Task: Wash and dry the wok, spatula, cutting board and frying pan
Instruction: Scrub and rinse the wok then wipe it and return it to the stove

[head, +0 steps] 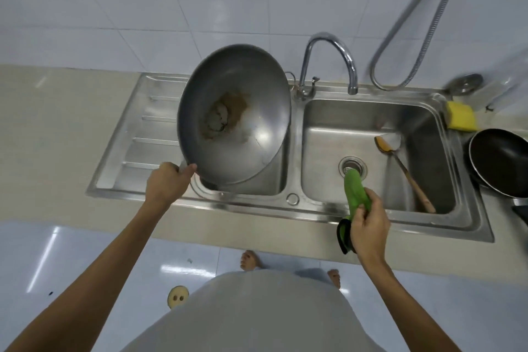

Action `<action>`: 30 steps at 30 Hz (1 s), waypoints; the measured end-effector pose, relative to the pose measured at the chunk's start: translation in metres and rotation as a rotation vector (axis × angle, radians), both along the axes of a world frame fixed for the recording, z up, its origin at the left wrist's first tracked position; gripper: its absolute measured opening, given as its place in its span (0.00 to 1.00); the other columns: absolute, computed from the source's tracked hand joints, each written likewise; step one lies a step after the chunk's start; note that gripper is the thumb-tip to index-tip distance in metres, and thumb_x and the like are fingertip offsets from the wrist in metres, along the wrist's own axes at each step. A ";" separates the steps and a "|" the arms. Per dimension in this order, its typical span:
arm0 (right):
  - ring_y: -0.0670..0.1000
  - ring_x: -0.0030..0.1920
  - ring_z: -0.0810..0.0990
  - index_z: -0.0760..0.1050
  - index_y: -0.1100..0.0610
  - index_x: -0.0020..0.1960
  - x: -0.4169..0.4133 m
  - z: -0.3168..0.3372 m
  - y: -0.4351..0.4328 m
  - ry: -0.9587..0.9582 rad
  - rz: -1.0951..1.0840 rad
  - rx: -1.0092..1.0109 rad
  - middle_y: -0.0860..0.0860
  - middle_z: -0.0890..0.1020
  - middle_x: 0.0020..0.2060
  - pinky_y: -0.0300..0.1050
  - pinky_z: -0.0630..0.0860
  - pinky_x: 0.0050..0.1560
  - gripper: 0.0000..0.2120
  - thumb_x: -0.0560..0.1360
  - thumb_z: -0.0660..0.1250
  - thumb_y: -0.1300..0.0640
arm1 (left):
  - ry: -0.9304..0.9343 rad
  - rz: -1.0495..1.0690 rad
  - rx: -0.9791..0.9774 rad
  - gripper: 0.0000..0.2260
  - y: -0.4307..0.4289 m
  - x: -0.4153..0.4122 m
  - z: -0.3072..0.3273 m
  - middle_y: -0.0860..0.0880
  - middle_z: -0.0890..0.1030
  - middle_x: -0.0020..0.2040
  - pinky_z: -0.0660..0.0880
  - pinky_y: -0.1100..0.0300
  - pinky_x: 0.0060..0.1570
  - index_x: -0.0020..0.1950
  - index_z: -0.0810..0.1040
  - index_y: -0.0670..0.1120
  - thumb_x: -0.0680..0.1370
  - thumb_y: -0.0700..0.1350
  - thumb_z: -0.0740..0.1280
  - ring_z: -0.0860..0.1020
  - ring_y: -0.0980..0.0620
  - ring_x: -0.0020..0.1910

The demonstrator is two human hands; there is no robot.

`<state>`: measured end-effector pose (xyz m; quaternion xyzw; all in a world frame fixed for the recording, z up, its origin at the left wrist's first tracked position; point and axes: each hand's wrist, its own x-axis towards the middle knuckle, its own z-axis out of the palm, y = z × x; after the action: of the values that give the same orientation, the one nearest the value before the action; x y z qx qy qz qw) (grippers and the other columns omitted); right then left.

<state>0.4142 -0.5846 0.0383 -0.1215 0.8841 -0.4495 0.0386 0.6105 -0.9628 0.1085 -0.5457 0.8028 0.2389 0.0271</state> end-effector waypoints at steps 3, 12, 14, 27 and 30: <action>0.54 0.59 0.77 0.70 0.60 0.70 0.005 0.004 -0.029 0.017 0.046 -0.016 0.57 0.79 0.61 0.50 0.74 0.60 0.19 0.80 0.60 0.68 | 0.038 0.025 -0.077 0.25 -0.017 0.003 -0.003 0.47 0.73 0.29 0.66 0.55 0.35 0.33 0.71 0.41 0.80 0.59 0.64 0.72 0.47 0.30; 0.47 0.58 0.76 0.69 0.58 0.71 -0.014 0.020 -0.069 0.073 0.144 0.018 0.54 0.78 0.62 0.42 0.72 0.58 0.20 0.80 0.60 0.66 | 0.139 0.008 -0.144 0.21 -0.045 0.007 -0.020 0.40 0.82 0.41 0.70 0.52 0.40 0.46 0.77 0.40 0.79 0.60 0.67 0.79 0.35 0.43; 0.44 0.59 0.74 0.69 0.58 0.71 -0.018 0.022 -0.071 0.062 0.143 0.018 0.53 0.78 0.63 0.40 0.71 0.59 0.20 0.80 0.60 0.66 | 0.142 0.000 -0.142 0.22 -0.048 0.011 -0.024 0.39 0.83 0.41 0.70 0.52 0.40 0.47 0.78 0.38 0.79 0.60 0.67 0.80 0.35 0.43; 0.43 0.54 0.74 0.69 0.57 0.71 -0.021 0.021 -0.084 0.066 0.134 0.093 0.55 0.78 0.61 0.34 0.70 0.53 0.20 0.80 0.60 0.66 | 0.211 0.017 0.092 0.26 -0.070 0.035 -0.036 0.42 0.79 0.31 0.74 0.50 0.33 0.36 0.75 0.37 0.80 0.59 0.64 0.77 0.40 0.32; 0.45 0.54 0.75 0.70 0.56 0.70 -0.020 0.023 -0.082 0.059 0.111 0.098 0.55 0.79 0.61 0.42 0.73 0.54 0.20 0.80 0.60 0.66 | 0.259 0.071 0.256 0.23 -0.064 0.031 -0.047 0.44 0.80 0.31 0.74 0.55 0.25 0.40 0.78 0.38 0.80 0.58 0.64 0.76 0.44 0.28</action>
<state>0.3947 -0.6663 0.0612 -0.1813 0.8977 -0.3992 0.0433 0.6410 -1.0267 0.0616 -0.5304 0.7428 0.4084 -0.0156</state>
